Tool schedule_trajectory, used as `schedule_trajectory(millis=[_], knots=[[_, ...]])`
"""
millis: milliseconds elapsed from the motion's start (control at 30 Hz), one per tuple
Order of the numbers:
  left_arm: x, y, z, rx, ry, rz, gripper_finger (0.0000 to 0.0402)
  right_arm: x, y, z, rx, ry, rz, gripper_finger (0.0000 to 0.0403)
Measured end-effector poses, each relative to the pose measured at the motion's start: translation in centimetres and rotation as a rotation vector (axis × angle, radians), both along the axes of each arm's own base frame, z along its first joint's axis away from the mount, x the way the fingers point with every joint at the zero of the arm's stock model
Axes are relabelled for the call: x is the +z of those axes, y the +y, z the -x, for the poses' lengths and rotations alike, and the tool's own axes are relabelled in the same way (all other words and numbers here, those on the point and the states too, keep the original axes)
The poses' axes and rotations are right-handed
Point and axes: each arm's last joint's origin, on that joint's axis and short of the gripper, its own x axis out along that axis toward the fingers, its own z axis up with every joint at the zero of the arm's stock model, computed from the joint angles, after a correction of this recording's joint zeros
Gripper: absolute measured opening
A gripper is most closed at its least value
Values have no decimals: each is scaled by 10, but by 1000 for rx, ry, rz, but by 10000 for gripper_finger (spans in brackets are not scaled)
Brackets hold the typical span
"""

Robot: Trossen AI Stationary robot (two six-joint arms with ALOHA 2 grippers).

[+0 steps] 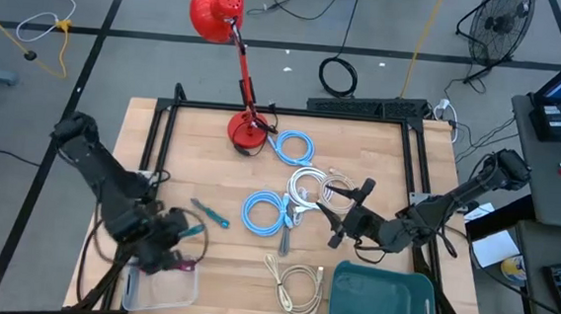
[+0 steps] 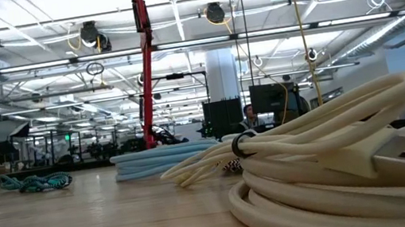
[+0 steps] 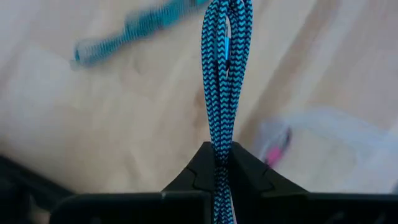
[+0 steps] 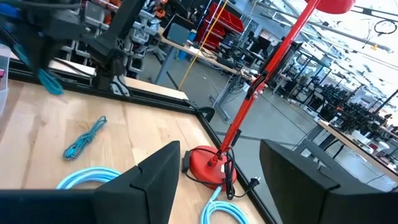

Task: Pick & Place USB Port
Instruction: Put the right blue black charger cable into the transparent bin

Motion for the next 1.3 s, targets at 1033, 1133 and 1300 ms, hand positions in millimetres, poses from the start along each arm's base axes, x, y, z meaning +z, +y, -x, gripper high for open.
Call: schedule_trajectory(millis=[1033, 1133, 1300], knots=[[-45, -81, 31, 59, 77, 176, 20, -6, -8, -3, -29, -7, -3, 212], [-46, -76, 29, 47, 97, 141, 20, -6, -8, -3, -29, -7, -3, 212], [-46, -71, 23, -25, 110, 106, 20, -6, -8, -3, -29, -12, -7, 212]])
